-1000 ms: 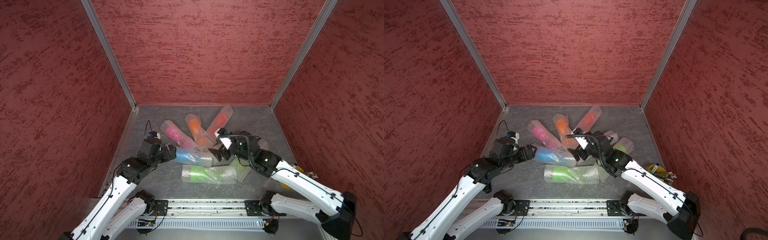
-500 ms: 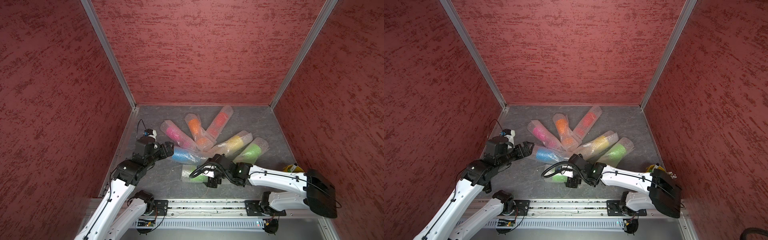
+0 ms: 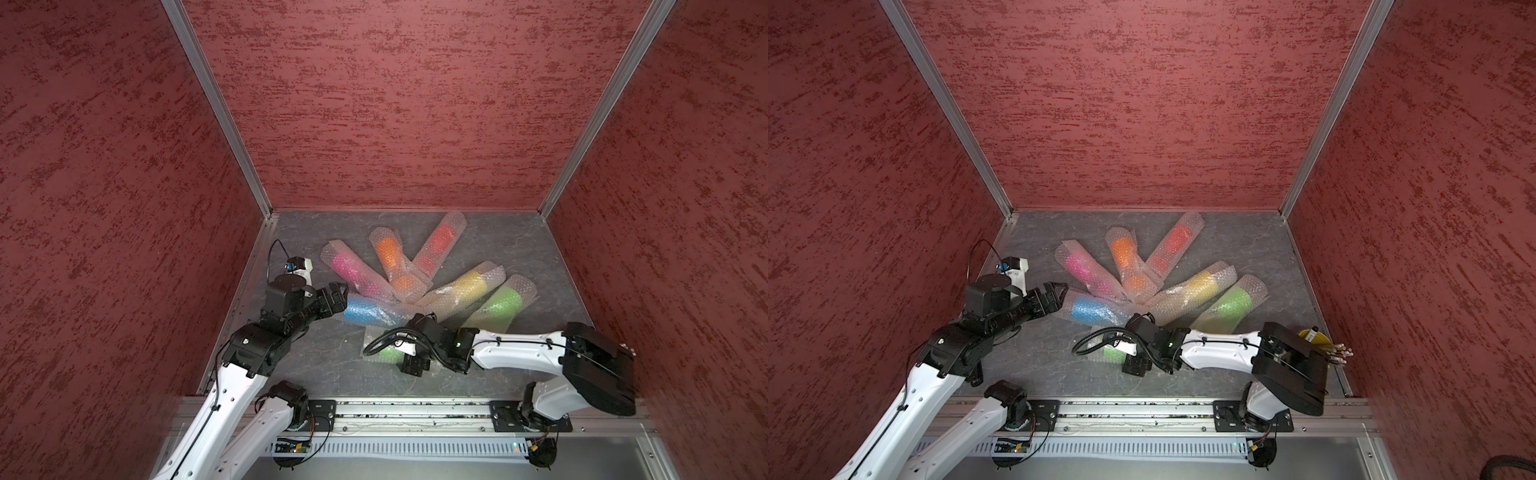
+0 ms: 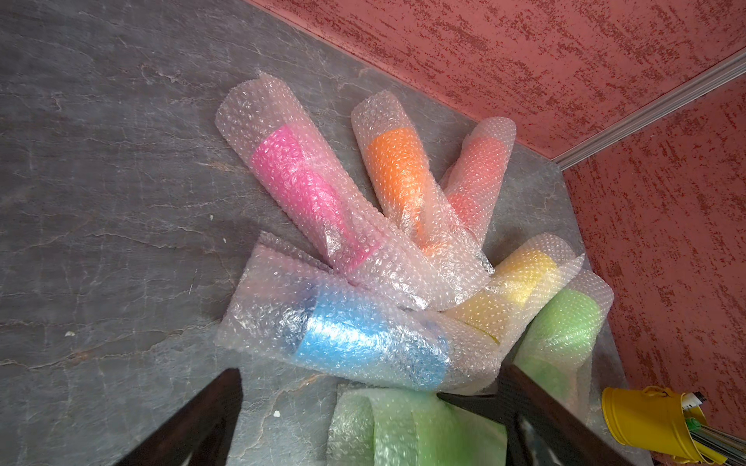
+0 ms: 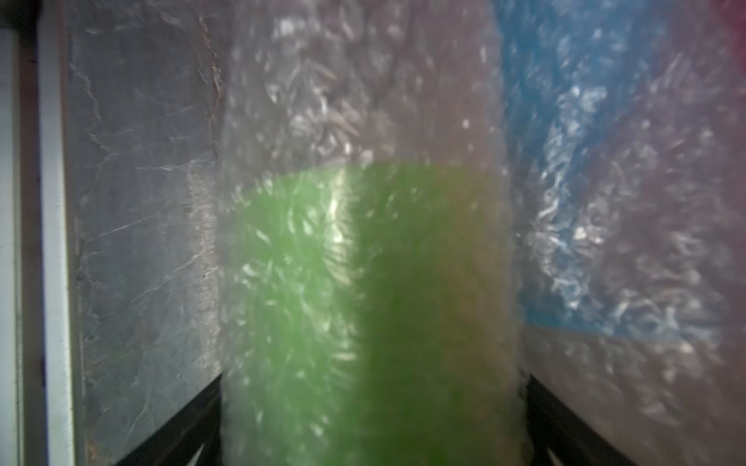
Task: Unpack wine glasses from bubble wrap
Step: Move the bubble wrap to the center of the board.
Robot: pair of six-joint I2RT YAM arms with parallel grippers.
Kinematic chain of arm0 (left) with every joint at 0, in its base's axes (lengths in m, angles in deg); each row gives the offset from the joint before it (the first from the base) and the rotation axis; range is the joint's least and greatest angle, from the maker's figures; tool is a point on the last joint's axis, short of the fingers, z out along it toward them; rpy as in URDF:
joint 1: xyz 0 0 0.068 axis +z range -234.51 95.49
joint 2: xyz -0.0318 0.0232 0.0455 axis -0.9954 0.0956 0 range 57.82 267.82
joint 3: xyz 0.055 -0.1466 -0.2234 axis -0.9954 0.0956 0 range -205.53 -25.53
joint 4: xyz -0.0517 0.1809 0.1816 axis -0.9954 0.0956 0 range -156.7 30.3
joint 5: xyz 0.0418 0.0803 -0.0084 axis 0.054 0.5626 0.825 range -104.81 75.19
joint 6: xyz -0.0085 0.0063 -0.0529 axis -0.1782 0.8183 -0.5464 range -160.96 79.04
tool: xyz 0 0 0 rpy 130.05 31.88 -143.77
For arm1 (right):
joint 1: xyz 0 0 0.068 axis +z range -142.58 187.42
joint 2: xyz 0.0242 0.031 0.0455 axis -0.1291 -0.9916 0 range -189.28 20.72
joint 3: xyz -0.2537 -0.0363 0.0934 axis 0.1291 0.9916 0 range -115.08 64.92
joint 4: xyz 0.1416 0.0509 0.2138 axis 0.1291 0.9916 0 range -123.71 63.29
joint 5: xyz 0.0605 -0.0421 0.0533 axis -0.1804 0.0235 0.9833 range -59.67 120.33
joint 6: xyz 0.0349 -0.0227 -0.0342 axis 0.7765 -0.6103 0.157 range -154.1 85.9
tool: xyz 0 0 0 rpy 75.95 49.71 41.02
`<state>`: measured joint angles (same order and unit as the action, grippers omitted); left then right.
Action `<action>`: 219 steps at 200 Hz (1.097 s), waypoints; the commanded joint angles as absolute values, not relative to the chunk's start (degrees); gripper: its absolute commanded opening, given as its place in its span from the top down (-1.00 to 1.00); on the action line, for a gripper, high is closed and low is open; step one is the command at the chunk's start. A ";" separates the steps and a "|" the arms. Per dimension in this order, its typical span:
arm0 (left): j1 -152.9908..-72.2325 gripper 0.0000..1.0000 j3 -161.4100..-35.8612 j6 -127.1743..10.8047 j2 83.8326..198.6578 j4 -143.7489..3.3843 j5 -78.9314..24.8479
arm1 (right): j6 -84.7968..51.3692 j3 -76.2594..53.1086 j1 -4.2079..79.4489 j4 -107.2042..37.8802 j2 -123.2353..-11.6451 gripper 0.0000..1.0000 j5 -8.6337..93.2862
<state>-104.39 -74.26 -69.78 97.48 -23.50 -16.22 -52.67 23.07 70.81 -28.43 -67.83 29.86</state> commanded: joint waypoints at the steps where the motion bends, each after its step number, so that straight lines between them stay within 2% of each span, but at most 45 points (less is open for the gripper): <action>1: -104.03 -0.99 -74.05 -69.25 97.35 -24.38 -16.31 | -46.76 20.00 70.96 -29.79 -71.35 -0.84 22.98; 47: -104.03 -0.99 -74.00 -69.52 98.13 -24.38 -16.38 | -41.31 19.21 68.77 -35.16 -73.65 -0.67 17.99; 88: -104.03 -0.99 -74.23 -69.18 98.10 -23.95 -15.08 | -31.22 13.80 62.92 -33.72 -76.47 -0.64 17.21; 148: -103.89 -0.99 -74.40 -69.09 99.04 -23.68 -14.29 | -14.48 11.08 56.90 -37.81 -78.62 -0.71 22.96; 187: -103.85 -0.99 -74.31 -69.18 99.38 -23.46 -14.29 | 0.97 10.58 52.18 -35.79 -80.43 -0.56 26.39; 219: -103.77 -0.99 -74.35 -69.27 100.42 -23.68 -14.88 | 11.74 10.86 49.75 -34.18 -79.69 -0.54 30.47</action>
<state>-104.33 -74.26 -69.78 99.81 -23.46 -14.80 -1.30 12.08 51.32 -34.57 -80.44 26.97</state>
